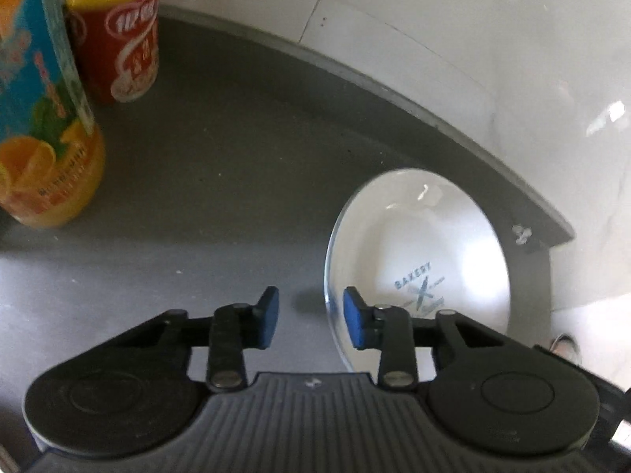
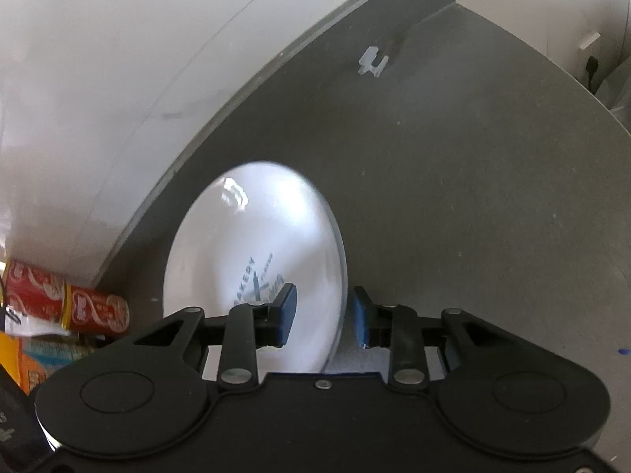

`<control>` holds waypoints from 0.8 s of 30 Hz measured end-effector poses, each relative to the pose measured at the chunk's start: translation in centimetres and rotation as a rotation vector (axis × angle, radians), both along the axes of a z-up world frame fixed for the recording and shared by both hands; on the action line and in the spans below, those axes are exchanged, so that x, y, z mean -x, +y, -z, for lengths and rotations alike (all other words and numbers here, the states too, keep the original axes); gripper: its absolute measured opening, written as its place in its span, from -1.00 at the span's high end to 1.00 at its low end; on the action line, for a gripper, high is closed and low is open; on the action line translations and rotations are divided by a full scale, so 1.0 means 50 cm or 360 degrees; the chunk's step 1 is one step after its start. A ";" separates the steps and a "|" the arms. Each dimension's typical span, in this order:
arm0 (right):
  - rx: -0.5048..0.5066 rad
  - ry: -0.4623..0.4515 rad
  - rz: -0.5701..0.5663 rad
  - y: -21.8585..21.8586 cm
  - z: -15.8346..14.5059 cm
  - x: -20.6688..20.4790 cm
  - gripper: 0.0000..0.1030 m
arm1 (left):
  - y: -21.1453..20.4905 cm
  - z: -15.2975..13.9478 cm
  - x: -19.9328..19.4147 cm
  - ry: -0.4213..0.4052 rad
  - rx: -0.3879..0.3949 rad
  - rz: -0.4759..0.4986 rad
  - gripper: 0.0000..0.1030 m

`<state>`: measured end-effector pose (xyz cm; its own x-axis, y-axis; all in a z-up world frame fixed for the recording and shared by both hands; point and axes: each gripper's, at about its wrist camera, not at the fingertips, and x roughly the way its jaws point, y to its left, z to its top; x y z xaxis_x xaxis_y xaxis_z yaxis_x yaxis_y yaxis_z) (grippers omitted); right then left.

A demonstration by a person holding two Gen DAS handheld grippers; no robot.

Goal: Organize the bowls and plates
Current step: 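Close both tools on the 'Bakery' plate rim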

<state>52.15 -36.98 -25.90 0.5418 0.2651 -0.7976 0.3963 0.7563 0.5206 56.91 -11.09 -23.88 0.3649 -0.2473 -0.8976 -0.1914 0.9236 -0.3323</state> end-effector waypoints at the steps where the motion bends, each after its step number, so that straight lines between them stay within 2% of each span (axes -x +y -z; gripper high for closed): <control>1: 0.0015 -0.0002 0.0011 -0.003 -0.001 -0.005 0.43 | 0.001 0.003 -0.003 0.0002 0.0002 -0.0015 0.39; 7: 0.0077 -0.0004 0.0003 -0.006 0.002 -0.019 0.76 | -0.006 0.015 -0.022 -0.0023 0.0000 0.0054 0.49; 9: 0.0081 -0.0003 -0.0010 -0.005 0.002 -0.017 0.79 | -0.010 0.019 -0.026 -0.0030 0.0007 0.0078 0.59; 10: 0.0085 0.0002 -0.0022 -0.003 0.001 -0.013 0.79 | -0.013 0.020 -0.029 -0.0032 0.0018 0.0079 0.75; 11: 0.0096 -0.0006 -0.0028 -0.001 -0.002 -0.008 0.80 | -0.018 0.021 -0.032 -0.0037 0.0036 0.0088 0.79; 13: 0.0100 -0.0030 -0.0031 0.000 -0.006 0.002 0.81 | -0.025 0.021 -0.035 -0.0056 0.0005 0.0094 0.79; 17: 0.0140 -0.0022 -0.0086 0.015 -0.022 0.016 0.84 | -0.011 0.017 -0.021 -0.0095 0.0079 0.0094 0.84; 20: 0.0201 -0.0059 -0.0139 0.036 -0.044 0.029 0.84 | -0.004 0.003 -0.010 -0.0120 0.0053 0.0147 0.85; 24: 0.0206 -0.0057 -0.0165 0.053 -0.054 0.045 0.84 | 0.011 -0.013 -0.004 -0.0127 0.0075 0.0102 0.89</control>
<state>49.91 -34.33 -23.18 0.5455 0.2172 -0.8095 0.2958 0.8538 0.4284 57.12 -10.56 -23.21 0.4169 -0.3135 -0.8532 -0.1038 0.9161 -0.3873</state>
